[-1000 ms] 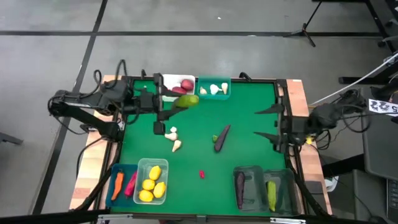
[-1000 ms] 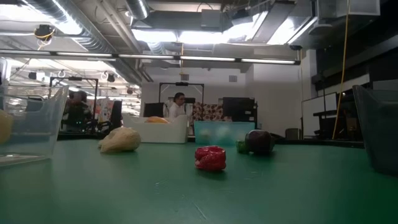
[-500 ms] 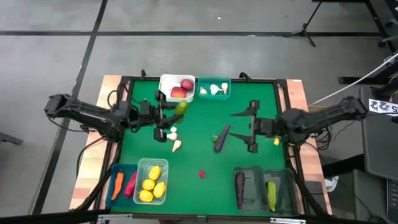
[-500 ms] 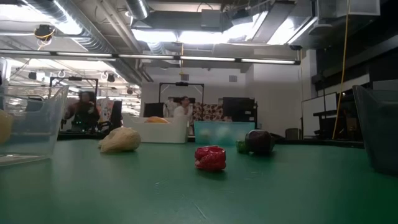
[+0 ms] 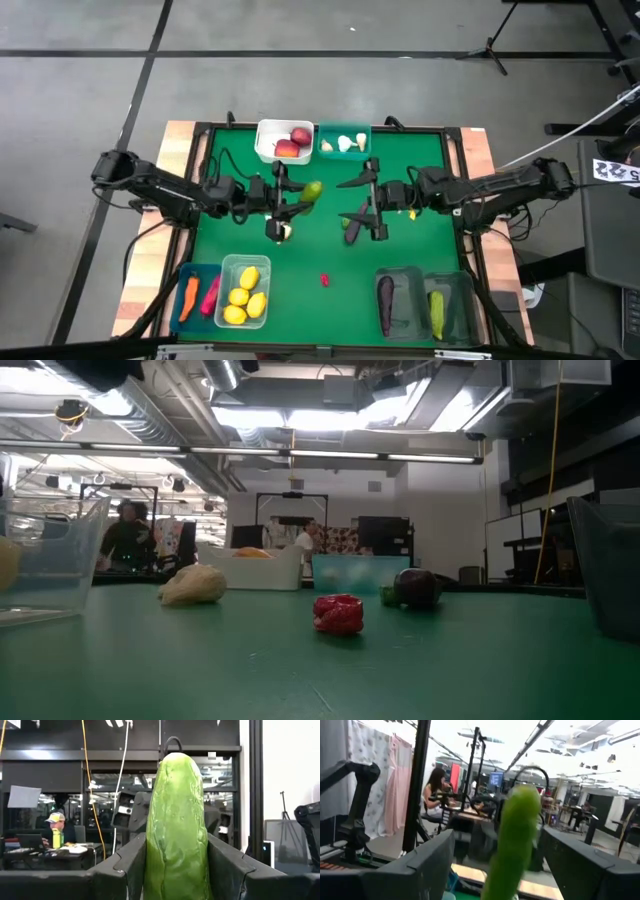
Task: Sort produce into baskets
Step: Put the cucumber into the right black bin
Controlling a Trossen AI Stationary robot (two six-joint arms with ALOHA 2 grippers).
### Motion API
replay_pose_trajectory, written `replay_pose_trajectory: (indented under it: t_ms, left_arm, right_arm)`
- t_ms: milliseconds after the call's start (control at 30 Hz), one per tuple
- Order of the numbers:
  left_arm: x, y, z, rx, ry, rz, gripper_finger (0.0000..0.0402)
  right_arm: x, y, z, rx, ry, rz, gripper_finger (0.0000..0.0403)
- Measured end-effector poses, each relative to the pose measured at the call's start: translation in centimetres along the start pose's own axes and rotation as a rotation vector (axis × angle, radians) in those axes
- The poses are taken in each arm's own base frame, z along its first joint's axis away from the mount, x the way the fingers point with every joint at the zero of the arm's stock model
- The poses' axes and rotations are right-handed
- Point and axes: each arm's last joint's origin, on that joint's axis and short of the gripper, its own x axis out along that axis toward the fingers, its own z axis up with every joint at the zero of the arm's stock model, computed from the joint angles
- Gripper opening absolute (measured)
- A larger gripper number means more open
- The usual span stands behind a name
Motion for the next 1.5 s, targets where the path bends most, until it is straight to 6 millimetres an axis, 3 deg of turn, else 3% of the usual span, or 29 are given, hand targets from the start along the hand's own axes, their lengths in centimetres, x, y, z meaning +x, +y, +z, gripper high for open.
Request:
replay_pose_trajectory:
  t_ms: [300,567,733,1500]
  left_arm:
    - [1.2,-0.3,-1.8,0.032,-0.021,-0.002,0.0166]
    - [1.5,-0.6,-1.6,0.080,-0.044,-0.047,0.0166]
    - [1.5,-0.7,-1.6,0.079,-0.046,-0.048,0.0166]
    - [1.5,-0.6,-1.7,0.095,-0.038,-0.049,0.0166]
  right_arm:
    - [2.1,0.0,-0.5,0.003,0.012,0.002,0.0294]
    - [2.2,0.0,-0.8,0.008,0.017,0.002,0.0294]
    - [2.2,-0.9,-1.0,0.021,0.039,-0.105,0.0294]
    - [2.2,-1.2,-1.1,0.061,0.023,-0.016,0.0294]
